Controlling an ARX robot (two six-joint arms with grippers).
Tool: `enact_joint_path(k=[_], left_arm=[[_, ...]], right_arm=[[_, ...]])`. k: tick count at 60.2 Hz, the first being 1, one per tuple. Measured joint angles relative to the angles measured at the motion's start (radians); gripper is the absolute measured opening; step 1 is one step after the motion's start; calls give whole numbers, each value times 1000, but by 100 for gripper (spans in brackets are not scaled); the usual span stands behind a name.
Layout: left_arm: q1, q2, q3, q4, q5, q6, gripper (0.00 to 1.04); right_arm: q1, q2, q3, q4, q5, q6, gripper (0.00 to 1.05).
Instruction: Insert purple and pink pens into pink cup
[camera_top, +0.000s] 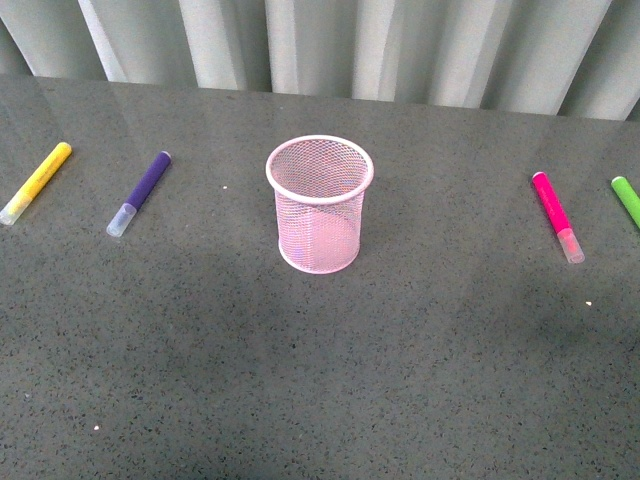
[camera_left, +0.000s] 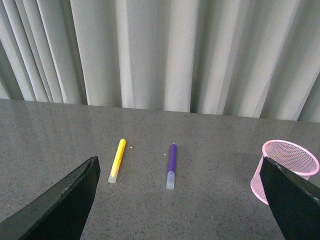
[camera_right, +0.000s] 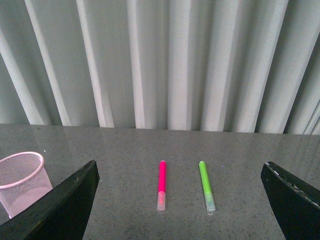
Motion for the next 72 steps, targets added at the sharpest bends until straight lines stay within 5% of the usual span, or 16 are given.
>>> enact_joint_path(k=[72], left_arm=[[0,0,0,0,0,0,98]], right_arm=[[0,0,0,0,0,0,98]])
